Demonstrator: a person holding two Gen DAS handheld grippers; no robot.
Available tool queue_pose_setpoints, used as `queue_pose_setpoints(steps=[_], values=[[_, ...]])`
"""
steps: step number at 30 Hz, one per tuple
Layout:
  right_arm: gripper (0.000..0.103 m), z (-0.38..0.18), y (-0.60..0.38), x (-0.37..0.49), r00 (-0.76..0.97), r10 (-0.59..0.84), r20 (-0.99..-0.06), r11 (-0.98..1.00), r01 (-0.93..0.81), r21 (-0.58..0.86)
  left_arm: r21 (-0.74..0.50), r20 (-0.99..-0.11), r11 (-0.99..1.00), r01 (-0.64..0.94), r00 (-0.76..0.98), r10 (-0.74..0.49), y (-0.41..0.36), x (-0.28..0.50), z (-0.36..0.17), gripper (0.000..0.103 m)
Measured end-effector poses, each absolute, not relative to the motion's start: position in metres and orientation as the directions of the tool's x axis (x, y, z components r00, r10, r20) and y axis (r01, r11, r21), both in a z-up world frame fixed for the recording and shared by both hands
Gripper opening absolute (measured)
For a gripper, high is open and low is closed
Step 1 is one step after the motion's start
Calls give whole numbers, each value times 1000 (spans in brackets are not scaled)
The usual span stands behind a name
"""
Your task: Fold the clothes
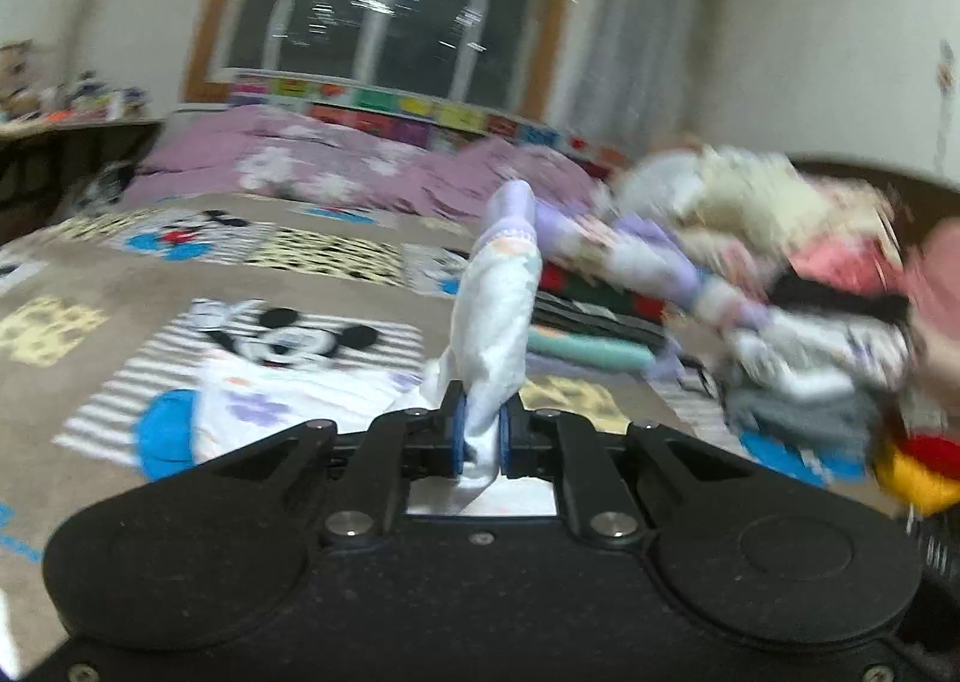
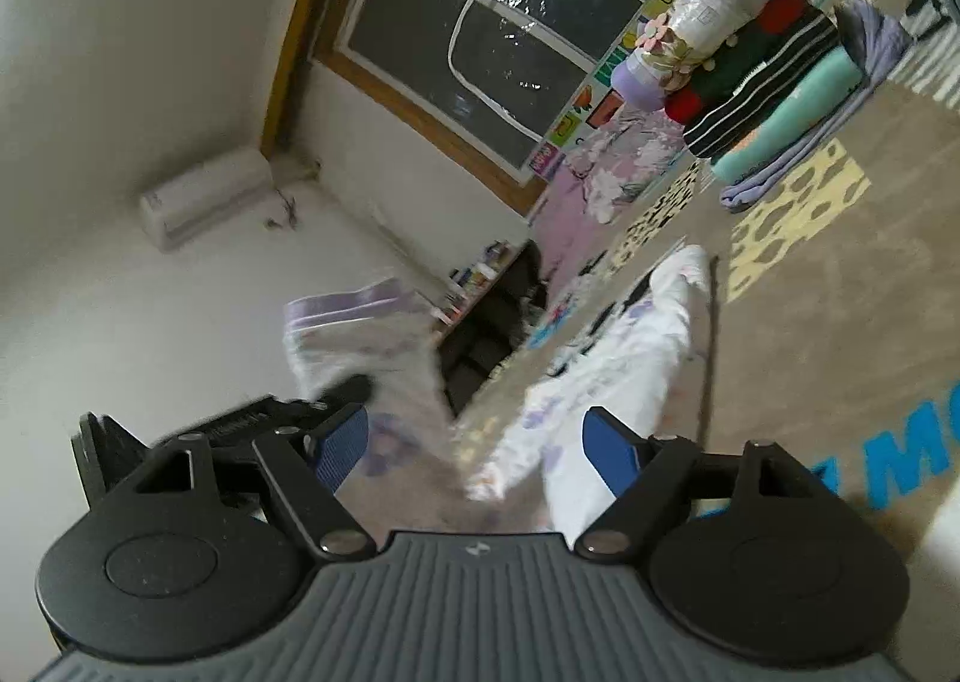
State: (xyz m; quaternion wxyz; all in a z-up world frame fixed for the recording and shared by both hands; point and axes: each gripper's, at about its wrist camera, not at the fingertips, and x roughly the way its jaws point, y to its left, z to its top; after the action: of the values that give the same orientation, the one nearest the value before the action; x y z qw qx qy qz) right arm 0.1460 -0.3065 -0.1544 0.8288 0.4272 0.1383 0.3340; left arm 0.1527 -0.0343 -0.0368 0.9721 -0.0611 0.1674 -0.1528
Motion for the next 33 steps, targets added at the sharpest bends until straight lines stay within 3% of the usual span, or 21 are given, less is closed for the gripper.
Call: queue_pose_setpoints(steps=[7,17,20,24,27,33], values=[[84,-167,-329,155,745,653,134,261,-387,884,-19,-382,939,344,865,-325,-97,159,-65,8],[89,-211,-348,181,790,602,115,113,-227,967,80,-466,912,403,823,-324,-134,168,-100,8],[89,-219,-347,188,785,608,118,89,-216,972,81,-496,887,455,790,-360,-134,169,-106,20],[89,-220,-345,191,778,618,113,101,-221,970,69,-475,870,488,783,-402,-108,146,-79,22],[89,-217,-342,191,776,624,92,140,-227,964,37,-406,906,421,835,-371,-54,126,-51,26],[91,-202,-332,188,759,650,41,232,-249,940,-189,-381,958,214,884,-273,65,113,-44,26]])
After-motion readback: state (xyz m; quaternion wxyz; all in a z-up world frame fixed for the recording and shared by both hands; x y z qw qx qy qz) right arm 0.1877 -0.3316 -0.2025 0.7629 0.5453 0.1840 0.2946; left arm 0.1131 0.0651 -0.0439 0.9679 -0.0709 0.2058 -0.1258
